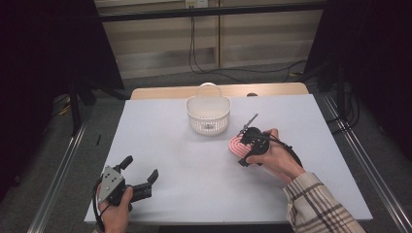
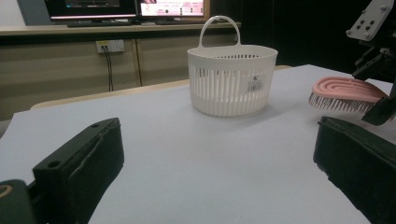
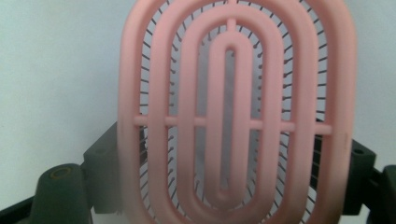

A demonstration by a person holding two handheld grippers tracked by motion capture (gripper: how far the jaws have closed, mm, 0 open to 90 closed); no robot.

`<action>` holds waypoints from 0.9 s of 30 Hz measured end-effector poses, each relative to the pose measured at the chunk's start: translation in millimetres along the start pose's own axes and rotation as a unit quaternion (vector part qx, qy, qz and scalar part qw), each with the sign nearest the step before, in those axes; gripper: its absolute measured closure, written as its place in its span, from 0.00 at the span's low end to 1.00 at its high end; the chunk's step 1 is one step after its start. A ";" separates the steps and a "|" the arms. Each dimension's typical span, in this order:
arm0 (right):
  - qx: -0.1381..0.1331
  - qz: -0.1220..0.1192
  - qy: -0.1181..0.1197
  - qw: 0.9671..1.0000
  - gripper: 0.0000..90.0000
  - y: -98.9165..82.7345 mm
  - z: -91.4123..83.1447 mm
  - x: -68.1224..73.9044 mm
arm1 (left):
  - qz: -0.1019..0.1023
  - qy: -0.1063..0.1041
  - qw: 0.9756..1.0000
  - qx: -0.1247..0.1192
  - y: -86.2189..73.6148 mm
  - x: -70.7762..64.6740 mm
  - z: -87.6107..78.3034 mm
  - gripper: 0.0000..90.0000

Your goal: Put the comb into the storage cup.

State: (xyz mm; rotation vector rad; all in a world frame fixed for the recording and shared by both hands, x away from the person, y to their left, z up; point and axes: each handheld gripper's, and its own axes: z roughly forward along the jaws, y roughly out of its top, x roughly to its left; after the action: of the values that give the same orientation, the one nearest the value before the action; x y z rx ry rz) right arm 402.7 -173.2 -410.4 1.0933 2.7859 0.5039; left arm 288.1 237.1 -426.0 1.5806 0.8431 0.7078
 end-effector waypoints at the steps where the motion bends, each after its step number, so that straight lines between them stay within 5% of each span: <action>1: 0.000 0.000 0.002 1.000 0.22 -0.1 -0.6 -0.3 | 0.000 0.000 1.000 0.000 0.0 0.0 0.0 0.02; 27: -0.058 0.011 -0.008 0.998 0.22 -4.8 -29.2 -9.7 | 0.000 0.000 1.000 0.000 -0.1 -0.1 0.1 0.02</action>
State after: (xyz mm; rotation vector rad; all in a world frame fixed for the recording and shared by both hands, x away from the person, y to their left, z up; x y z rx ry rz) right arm 400.4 -190.8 -384.9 1.0987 2.6964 0.6469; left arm 288.1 237.0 -426.2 1.5804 0.8439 0.7070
